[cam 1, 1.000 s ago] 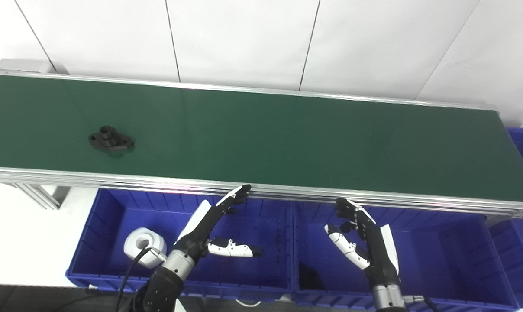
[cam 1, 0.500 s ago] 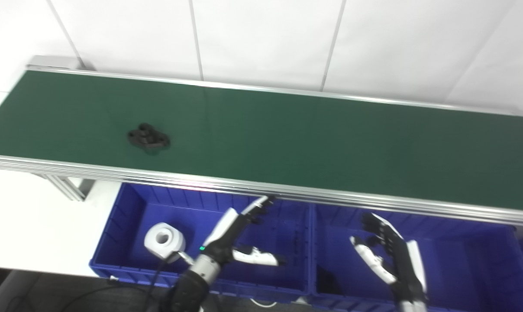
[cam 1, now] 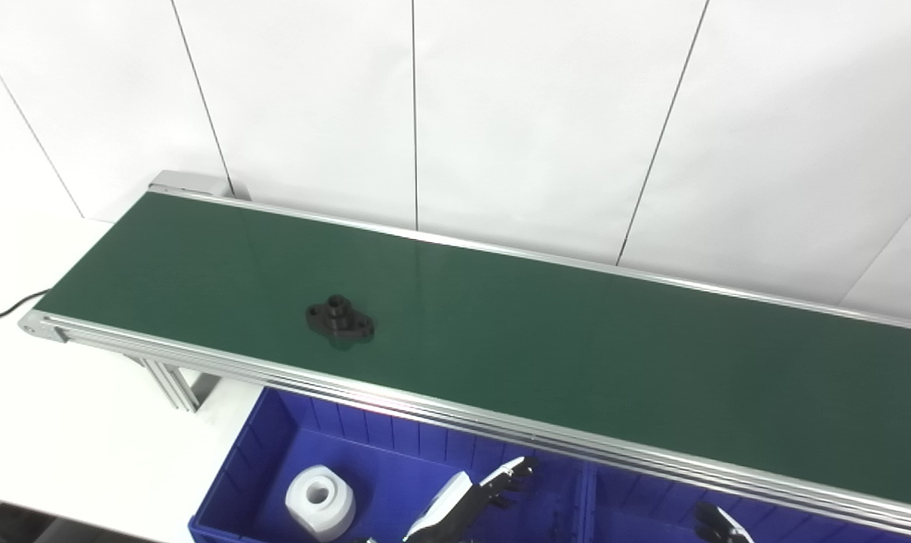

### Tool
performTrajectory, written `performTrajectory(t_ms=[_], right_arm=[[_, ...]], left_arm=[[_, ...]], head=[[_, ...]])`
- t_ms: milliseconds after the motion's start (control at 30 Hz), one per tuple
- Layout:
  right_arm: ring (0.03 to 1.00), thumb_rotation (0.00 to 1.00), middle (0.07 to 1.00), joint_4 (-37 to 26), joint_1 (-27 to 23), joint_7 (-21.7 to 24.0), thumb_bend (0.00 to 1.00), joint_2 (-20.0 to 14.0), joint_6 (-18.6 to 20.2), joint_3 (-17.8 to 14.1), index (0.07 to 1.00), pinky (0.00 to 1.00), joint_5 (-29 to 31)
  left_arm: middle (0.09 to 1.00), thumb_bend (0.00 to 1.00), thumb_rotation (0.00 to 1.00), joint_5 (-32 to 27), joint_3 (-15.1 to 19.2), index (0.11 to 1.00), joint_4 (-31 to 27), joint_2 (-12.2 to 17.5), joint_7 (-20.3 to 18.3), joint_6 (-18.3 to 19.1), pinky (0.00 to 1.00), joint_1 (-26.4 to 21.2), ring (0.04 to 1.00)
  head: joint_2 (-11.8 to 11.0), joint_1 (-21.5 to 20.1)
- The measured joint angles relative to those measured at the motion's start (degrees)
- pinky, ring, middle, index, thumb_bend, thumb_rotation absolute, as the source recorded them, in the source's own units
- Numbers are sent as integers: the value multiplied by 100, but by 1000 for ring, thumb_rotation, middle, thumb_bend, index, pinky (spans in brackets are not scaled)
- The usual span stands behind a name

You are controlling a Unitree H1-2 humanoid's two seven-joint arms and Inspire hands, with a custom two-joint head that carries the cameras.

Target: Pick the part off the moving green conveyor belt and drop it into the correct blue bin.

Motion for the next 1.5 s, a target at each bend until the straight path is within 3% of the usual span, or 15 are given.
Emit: performTrajectory(t_ms=[400, 567, 700, 767, 833, 867, 1000, 1067, 1200, 1300, 1367, 1433, 1500], right_arm=[[826, 312, 842, -4, 0, -2, 427, 17, -2, 1, 831, 740, 41], [760, 507, 791, -125, 21, -34, 531, -16, -3, 69, 795, 651, 181], [747, 578, 780, -631, 70, -39, 637, -79, -18, 183, 775, 631, 265], [744, 598, 767, -917, 55, -39, 682, -53, -40, 244, 760, 623, 374], [735, 600, 758, -1144, 9, -40, 694, 4, -46, 327, 750, 609, 408], [727, 585, 754, -1264, -14, -42, 676, 35, -46, 374, 746, 602, 408], [713, 510, 747, -1775, -184, -49, 659, 110, -49, 582, 742, 603, 275], [718, 499, 748, -1934, -333, -72, 677, 113, -52, 596, 746, 615, 150], [715, 439, 748, -2104, -566, -134, 635, 185, -52, 590, 747, 618, -192], [718, 436, 754, -2150, -744, -172, 628, 294, -52, 584, 756, 631, -525], [720, 434, 754, -2212, -877, -173, 626, 371, -44, 577, 760, 643, -724], [716, 438, 752, -2233, -1021, -181, 630, 438, -15, 567, 762, 641, -925], [720, 422, 754, -2223, -1159, -183, 638, 490, 136, 550, 764, 642, -1207]], left_arm=[[932, 695, 431, 0, -6, 945, 149, -1, 58, -115, 813, 0, 891], [930, 693, 414, 25, -19, 943, 188, -29, 95, -115, 813, -4, 889], [939, 687, 419, 23, -20, 952, 213, -82, 156, -115, 813, -8, 895], [940, 685, 417, 22, -27, 954, 228, -81, 154, -115, 810, -16, 894], [939, 679, 412, 9, -31, 954, 246, -78, 148, -115, 803, -20, 891], [941, 673, 416, -1, -31, 956, 245, -73, 142, -116, 806, -21, 895], [934, 659, 397, -21, -40, 950, 190, 30, 113, -153, 813, -20, 890], [935, 653, 390, -34, -21, 949, 134, 104, 111, -171, 823, -21, 893], [936, 644, 401, -129, -18, 951, 43, 288, 46, -188, 830, -13, 898], [934, 640, 412, -245, -20, 950, -62, 426, 9, -198, 838, -14, 901], [933, 640, 411, -315, -9, 949, -64, 498, -59, -201, 829, -14, 897], [931, 630, 384, -416, -6, 946, -66, 561, -100, -201, 832, -14, 897], [930, 621, 367, -524, -3, 944, -99, 630, -162, -203, 838, -14, 899]], head=[[-35, -132], [-53, -175], [-53, -176], [-35, -797], [-35, -800], [0, -1209], [17, -1572], [17, -2011], [18, -2206], [44, -2810], [44, -2848], [96, -3233], [97, -3234]])
